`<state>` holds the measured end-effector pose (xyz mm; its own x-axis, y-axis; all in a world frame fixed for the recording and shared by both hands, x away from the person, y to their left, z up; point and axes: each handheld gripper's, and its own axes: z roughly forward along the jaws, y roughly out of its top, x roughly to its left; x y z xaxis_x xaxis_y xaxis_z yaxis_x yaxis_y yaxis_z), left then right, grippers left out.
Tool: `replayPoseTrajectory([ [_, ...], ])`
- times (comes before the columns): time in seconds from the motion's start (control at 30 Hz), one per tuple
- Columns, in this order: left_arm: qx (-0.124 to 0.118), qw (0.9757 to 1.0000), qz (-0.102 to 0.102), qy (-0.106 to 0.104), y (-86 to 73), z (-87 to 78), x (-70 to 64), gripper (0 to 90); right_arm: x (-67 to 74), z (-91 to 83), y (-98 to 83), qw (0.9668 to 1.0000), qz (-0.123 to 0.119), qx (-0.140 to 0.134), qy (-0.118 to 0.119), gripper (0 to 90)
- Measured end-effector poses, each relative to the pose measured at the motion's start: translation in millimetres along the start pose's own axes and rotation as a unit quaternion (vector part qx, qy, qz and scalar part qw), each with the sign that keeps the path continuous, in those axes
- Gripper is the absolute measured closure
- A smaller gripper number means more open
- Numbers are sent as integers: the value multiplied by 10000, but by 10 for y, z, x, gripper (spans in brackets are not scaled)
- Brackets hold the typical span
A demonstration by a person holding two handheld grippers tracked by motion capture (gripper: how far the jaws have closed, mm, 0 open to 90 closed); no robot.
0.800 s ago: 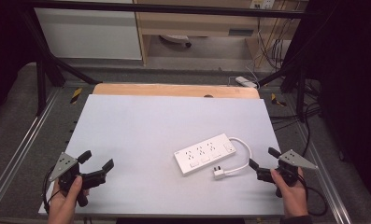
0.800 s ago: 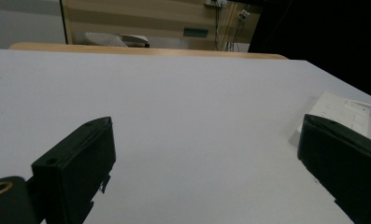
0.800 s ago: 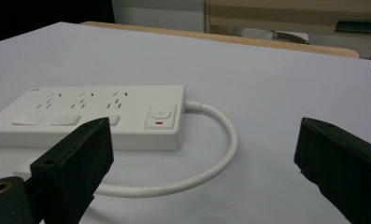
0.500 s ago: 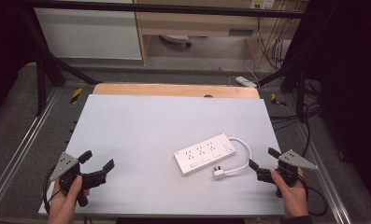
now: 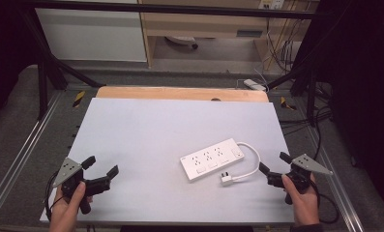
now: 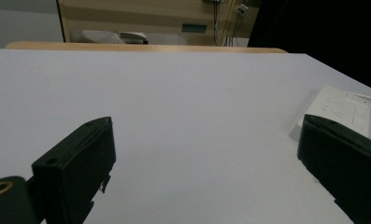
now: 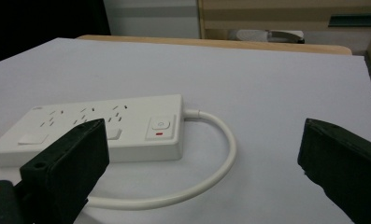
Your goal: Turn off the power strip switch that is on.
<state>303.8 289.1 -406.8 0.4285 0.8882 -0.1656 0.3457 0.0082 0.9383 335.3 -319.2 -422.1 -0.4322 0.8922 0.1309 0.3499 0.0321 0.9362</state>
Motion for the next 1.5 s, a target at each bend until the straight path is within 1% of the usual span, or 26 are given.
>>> replayPoseTrajectory([
  [0.03,5,10000,1,0,-1,1,0,42,3,4,13,10000,16,6,-76,19],
  [0.07,5,10000,1,0,0,2,-1,42,21,13,47,9996,129,42,-243,18],
  [0.1,3,10000,5,-6,1,3,-2,42,29,15,62,9993,185,54,-327,19],
  [0.17,4,10000,7,-10,2,5,-4,42,29,15,74,9992,194,28,-353,19],
  [0.37,1,10000,-25,1,-1,0,8,42,52,-26,117,9996,161,-148,-159,15],
  [0.47,5,10000,-25,-11,-1,3,6,42,64,-38,129,9997,167,-111,-133,17],
  [0.53,9,10000,-25,-21,-2,4,6,43,78,-59,143,9998,104,-134,-41,14],
  [0.7,16,10000,-29,-17,-3,2,13,43,80,-93,173,9996,124,-236,-36,25],
  [0.73,19,10000,-20,-16,-4,2,14,43,79,-100,181,9996,125,-234,-68,40],
  [0.8,41,10000,-21,-30,-8,7,10,43,78,-110,200,9996,143,-193,-132,37],
  [0.93,63,10000,-1,-54,-8,16,2,44,75,-133,232,9996,200,-160,-134,47],
  [1.1,69,10000,-17,-42,-11,14,8,44,88,-163,276,9995,234,-181,-64,70],
  [1.23,62,10000,-16,-12,-13,14,9,45,108,-184,313,9993,241,-279,-7,92],
  [1.3,52,10000,-5,24,-12,4,19,46,104,-195,322,9985,336,-422,109,107],
  [1.33,40,10000,-30,31,-14,0,22,46,110,-200,328,9983,381,-437,116,111],
  [1.37,40,10000,-34,44,-16,-2,28,46,112,-211,346,9986,294,-437,61,115],
  [1.43,52,10000,-59,58,-21,-1,30,46,115,-214,357,9986,277,-455,53,116],
  [1.5,78,10000,-30,47,-22,2,31,46,122,-220,389,9987,239,-458,34,115],
])
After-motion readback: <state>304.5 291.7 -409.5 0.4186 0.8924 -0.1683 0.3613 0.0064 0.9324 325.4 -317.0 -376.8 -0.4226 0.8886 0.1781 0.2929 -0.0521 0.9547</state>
